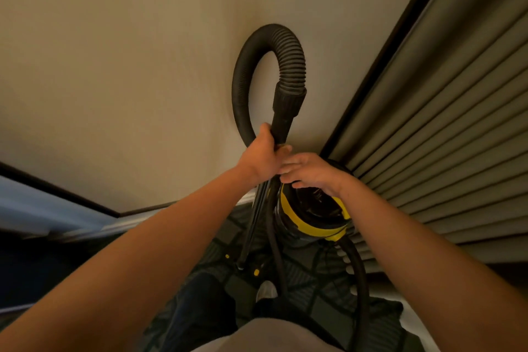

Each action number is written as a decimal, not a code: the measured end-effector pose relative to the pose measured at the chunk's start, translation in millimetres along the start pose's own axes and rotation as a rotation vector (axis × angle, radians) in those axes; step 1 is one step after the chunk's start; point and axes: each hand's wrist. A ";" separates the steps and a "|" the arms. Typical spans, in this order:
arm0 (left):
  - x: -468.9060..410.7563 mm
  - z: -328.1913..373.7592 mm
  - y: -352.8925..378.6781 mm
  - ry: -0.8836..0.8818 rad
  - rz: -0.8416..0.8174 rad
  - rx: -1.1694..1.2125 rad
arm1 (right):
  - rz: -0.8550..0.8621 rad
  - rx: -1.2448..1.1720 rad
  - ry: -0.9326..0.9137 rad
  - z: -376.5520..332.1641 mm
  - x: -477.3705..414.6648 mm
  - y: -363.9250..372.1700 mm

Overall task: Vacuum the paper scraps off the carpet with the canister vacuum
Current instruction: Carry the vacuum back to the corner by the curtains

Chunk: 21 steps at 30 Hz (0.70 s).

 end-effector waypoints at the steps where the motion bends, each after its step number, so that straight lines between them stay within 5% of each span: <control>1: -3.2 1.4 -2.0 0.015 -0.025 0.024 | 0.019 -0.008 0.004 -2.5 -0.4 -0.4; 14: -77.6 11.7 -12.7 0.132 -0.500 -0.175 | 0.409 -0.091 0.153 -5.3 -31.1 14.4; 21: -97.9 15.6 -25.8 0.261 -0.517 -0.304 | 0.530 -0.039 0.135 -2.5 -32.0 29.4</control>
Point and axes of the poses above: each hand's wrist, its own x-axis away from the middle knuckle, its own y-axis out of the palm, z = x × y, and after that the axes turned 13 degrees about -y, right-handed
